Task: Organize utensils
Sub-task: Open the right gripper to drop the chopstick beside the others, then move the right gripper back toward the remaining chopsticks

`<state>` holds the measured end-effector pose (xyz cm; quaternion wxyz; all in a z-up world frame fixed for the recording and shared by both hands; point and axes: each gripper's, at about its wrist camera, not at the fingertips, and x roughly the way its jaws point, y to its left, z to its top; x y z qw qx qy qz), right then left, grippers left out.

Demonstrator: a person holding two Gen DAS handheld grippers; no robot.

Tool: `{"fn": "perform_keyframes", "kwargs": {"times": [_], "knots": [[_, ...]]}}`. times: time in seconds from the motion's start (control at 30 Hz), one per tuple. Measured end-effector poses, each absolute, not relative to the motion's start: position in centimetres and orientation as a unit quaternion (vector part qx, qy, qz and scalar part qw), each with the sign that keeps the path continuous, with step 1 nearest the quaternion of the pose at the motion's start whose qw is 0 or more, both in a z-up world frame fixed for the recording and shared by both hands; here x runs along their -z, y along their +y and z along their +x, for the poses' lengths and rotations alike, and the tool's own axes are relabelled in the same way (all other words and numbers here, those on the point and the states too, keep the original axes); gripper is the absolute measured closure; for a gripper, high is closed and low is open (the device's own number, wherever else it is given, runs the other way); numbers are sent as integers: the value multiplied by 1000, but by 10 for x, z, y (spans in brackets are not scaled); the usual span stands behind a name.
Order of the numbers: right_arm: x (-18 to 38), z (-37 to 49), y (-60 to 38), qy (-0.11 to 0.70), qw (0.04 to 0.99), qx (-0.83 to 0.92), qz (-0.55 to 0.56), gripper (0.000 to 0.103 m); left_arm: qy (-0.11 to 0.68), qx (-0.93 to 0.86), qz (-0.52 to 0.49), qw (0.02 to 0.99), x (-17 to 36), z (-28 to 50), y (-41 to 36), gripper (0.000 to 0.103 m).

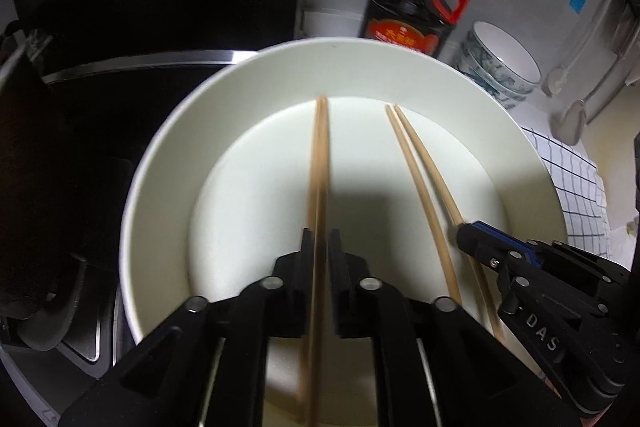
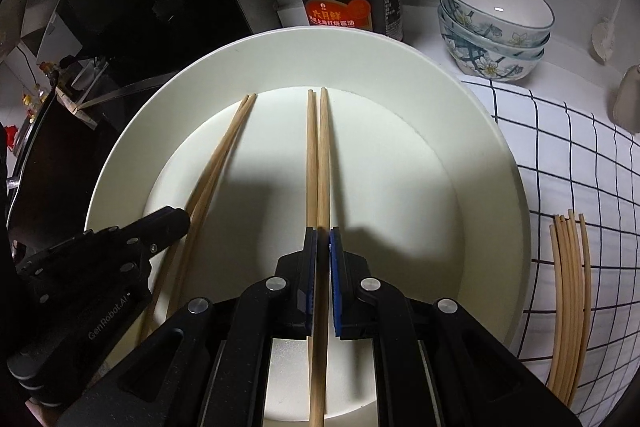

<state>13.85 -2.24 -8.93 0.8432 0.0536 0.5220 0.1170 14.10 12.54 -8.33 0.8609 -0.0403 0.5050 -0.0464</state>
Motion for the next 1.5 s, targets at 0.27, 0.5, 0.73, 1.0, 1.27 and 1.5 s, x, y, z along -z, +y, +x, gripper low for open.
{"fn": "perform_keyframes", "kwargs": {"times": [0.27, 0.5, 0.73, 1.0, 1.27, 1.5], "knots": [[77, 133, -28, 506, 855, -109, 40, 78, 477, 17, -42, 878, 65, 133, 139, 39], [68, 120, -37, 499, 859, -110, 42, 69, 474, -2, -45, 880, 58, 121, 144, 20], [58, 106, -43, 489, 864, -111, 40, 63, 472, -8, -47, 880, 50, 108, 141, 13], [43, 89, -54, 481, 868, -115, 38, 59, 468, -18, -50, 882, 40, 93, 132, 12], [32, 69, -65, 473, 871, -128, 38, 56, 461, -26, -52, 886, 28, 76, 122, 11], [25, 51, -80, 466, 874, -130, 40, 53, 456, -27, -52, 888, 21, 61, 108, 9]]}}
